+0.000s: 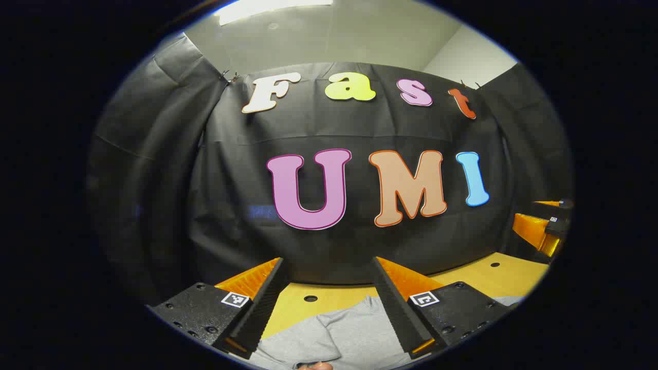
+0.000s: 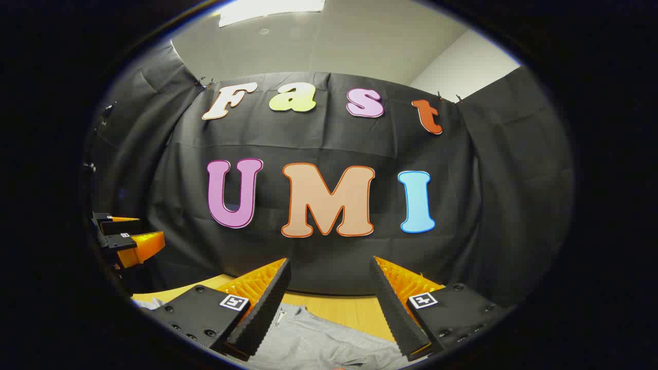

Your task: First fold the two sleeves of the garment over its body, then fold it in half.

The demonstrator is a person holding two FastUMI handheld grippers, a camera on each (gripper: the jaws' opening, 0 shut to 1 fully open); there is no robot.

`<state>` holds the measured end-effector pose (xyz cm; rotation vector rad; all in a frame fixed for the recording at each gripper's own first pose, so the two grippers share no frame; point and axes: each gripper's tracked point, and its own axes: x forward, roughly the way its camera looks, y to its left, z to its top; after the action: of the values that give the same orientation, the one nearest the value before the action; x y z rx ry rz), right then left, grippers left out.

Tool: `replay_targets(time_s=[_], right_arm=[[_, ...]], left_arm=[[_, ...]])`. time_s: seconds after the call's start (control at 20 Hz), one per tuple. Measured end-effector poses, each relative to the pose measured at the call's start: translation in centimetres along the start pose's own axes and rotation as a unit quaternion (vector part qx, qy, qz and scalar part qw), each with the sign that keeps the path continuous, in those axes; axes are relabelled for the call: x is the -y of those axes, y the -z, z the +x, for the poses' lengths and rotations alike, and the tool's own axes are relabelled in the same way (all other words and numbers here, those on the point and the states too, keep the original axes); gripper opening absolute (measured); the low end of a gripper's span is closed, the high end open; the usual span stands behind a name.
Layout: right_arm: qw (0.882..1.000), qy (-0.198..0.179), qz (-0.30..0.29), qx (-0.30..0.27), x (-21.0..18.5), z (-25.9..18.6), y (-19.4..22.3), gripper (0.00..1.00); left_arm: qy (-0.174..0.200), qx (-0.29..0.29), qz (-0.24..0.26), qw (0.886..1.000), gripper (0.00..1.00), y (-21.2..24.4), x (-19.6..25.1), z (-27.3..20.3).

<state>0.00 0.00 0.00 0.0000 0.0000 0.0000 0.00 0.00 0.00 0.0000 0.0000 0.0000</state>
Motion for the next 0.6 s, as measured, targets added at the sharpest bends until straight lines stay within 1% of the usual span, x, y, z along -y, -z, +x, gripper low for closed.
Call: replay_targets(time_s=[0.15, 0.25, 0.5, 0.6], right_arm=[[1.000, 0.001, 0.003, -0.006, 0.03, 0.23, 0.32, 0.97], [1.000, 0.001, 0.003, -0.007, 0.00, 0.08, 0.44, 0.96], [1.000, 0.001, 0.003, -0.007, -0.29, 0.26, 0.45, 0.97], [1.000, 0.000, 0.004, -0.008, -0.40, 0.23, 0.57, 0.97]], left_arm=[[0.000, -0.004, -0.001, 1.000, 0.98, 0.14, 0.03, -0.03], [-0.001, -0.004, 0.000, 1.000, 0.96, 0.05, -0.06, 0.00], [-0.006, -0.003, 0.007, 1.000, 0.98, 0.13, -0.43, -0.01], [-0.007, -0.003, 0.007, 1.000, 0.97, 0.18, -0.53, -0.15]])
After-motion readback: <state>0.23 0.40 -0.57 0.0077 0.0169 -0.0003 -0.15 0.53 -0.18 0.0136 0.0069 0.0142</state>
